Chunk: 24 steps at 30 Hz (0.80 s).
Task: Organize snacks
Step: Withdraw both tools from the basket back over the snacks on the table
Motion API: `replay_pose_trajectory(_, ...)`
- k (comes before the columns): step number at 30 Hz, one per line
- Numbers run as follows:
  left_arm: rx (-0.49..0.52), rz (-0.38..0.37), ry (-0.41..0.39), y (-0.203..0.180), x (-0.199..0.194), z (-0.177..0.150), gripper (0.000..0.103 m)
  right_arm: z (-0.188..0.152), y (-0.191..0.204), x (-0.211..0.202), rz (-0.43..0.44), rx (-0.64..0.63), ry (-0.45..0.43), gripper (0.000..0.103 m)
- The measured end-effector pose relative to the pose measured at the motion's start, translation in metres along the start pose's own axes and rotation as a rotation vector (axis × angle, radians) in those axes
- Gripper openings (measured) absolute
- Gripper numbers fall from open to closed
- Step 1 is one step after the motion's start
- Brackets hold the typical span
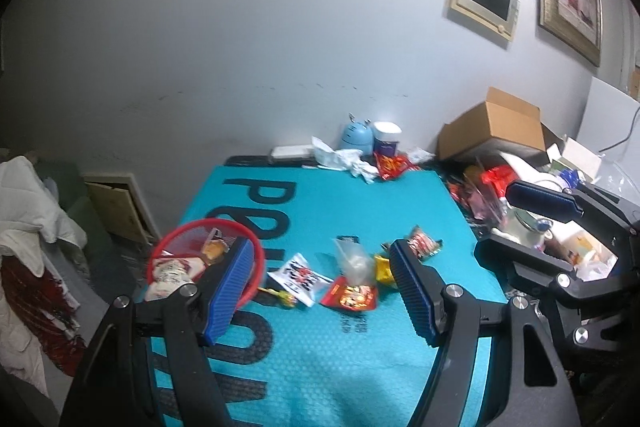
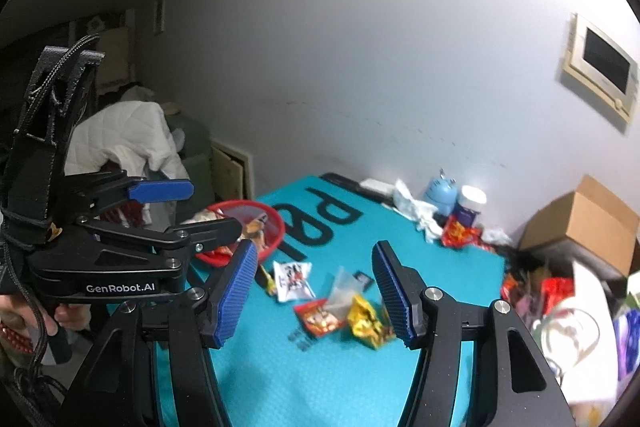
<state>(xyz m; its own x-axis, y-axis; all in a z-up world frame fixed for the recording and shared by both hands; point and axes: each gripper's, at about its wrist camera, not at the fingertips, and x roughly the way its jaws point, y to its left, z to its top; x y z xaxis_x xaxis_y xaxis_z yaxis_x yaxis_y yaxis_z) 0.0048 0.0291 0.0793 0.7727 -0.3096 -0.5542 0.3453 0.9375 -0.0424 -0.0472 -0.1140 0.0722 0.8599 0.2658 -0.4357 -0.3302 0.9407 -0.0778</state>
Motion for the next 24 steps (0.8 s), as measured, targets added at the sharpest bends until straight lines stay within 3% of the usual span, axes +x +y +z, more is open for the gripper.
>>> replay_pose_trajectory(12,0.005,-0.081,0.076,-0.018,0.037,-0.023,0.07,-0.04,-0.022,0.014,-0.018,0.089,0.078,0.06)
replay_pose_trajectory(24,-0.013,-0.127,0.199,-0.023,0.085,-0.046,0.07,-0.076,-0.046,0.055,0.001,0.164,0.18,0.06)
